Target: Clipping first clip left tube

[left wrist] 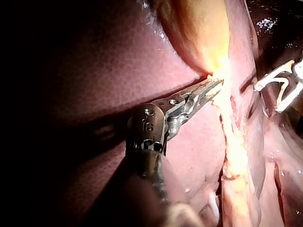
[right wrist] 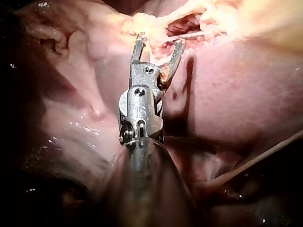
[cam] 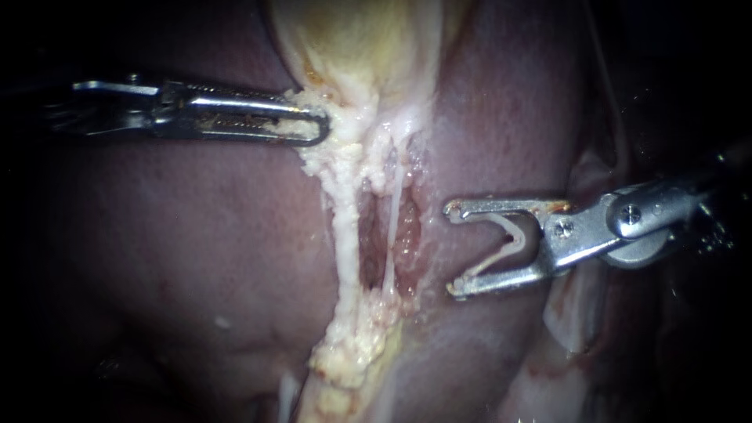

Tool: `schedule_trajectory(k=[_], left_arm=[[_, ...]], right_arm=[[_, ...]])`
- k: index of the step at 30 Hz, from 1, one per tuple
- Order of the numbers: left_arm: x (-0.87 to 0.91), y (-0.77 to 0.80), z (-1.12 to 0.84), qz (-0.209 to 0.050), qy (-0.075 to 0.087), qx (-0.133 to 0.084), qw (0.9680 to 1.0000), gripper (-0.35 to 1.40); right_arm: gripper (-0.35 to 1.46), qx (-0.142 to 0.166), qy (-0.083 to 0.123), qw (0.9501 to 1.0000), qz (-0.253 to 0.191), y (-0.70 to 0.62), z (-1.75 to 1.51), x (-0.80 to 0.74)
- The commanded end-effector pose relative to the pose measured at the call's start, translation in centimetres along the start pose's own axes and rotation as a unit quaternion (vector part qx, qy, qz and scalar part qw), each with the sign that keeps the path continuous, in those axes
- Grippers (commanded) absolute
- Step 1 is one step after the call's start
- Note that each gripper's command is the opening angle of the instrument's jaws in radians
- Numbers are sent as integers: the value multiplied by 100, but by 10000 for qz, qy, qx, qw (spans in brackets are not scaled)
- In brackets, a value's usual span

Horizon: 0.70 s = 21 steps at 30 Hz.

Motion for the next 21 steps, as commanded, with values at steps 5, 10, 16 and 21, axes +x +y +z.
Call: schedule_trajectory(k=[5, 10, 16, 21], left_arm=[[18, 4, -28, -78, -37, -108, 9999, -35], [45, 18, -77, -157, 188, -118, 9996, -35], [48, 29, -101, -94, 199, -115, 9997, -35], [50, 28, -91, -96, 210, -91, 9997, -35]], right_arm=[[50, 25, 5, 10000, -2, 0, 0, 0], [50, 54, 11, 10000, -1, 0, 1, 0], [50, 129, 27, 9999, 2, -1, 9, 4], [50, 271, 51, 9996, -7, -1, 28, 6]])
